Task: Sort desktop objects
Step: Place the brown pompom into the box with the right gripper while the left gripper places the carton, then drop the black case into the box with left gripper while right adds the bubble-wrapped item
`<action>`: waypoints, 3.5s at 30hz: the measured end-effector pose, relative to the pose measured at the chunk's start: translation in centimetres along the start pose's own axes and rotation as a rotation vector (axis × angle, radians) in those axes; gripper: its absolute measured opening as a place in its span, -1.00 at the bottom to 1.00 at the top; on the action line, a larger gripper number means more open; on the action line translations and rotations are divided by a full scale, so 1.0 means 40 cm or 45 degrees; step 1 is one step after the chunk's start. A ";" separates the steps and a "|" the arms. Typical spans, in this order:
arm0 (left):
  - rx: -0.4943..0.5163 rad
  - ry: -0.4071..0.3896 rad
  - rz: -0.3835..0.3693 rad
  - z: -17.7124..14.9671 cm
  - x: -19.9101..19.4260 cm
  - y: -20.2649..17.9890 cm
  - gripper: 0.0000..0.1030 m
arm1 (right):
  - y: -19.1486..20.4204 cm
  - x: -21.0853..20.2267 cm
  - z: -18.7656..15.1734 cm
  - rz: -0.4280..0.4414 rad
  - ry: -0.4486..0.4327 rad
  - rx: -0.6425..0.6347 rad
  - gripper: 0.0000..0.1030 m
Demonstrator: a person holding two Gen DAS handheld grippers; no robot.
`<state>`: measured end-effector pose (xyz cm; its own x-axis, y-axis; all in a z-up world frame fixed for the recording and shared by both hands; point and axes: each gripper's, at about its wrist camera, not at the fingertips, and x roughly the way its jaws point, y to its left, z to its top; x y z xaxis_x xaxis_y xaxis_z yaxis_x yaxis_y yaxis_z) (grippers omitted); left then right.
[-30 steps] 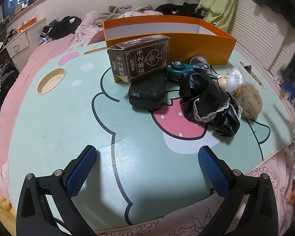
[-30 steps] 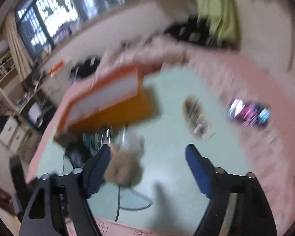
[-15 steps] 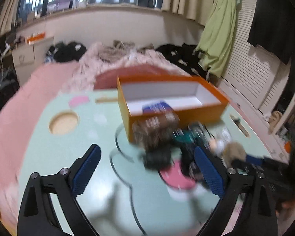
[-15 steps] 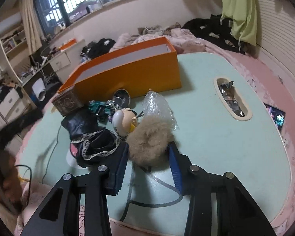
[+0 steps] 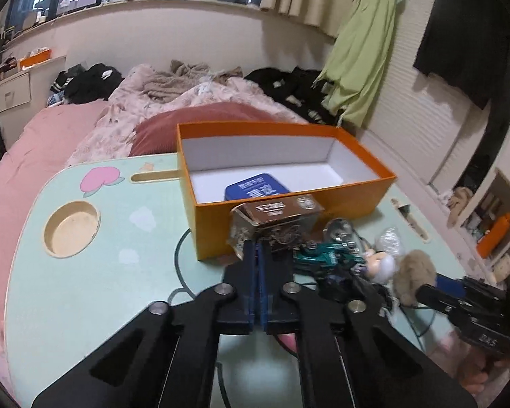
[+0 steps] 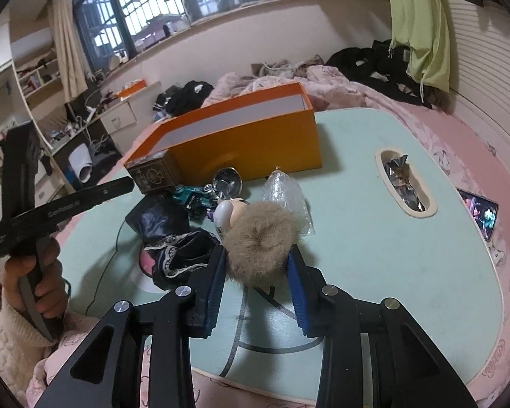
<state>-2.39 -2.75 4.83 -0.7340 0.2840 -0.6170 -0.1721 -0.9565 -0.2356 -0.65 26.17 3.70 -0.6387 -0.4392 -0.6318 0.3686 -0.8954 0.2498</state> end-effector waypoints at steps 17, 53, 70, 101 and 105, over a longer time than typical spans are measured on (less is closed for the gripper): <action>0.042 -0.038 0.410 0.038 0.043 -0.149 0.56 | -0.011 -0.012 -0.004 0.045 -0.010 0.054 -0.33; -0.240 -0.014 0.197 0.227 0.138 -0.006 0.21 | 0.031 0.214 0.356 0.016 0.024 -0.017 0.13; 0.089 0.112 0.200 -0.060 -0.052 -0.096 0.53 | 0.032 0.005 0.039 -0.115 0.115 -0.154 0.67; 0.043 0.346 0.297 -0.149 0.023 -0.076 1.00 | 0.016 0.069 -0.066 -0.306 0.172 -0.221 1.00; 0.040 0.336 0.302 -0.145 0.028 -0.073 1.00 | 0.016 0.063 -0.070 -0.300 0.162 -0.230 1.00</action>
<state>1.09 0.73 0.47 -0.5615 0.0572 -0.8255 -0.0402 -0.9983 -0.0419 -0.13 24.69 0.24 -0.6354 -0.1987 -0.7462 0.3418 -0.9389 -0.0410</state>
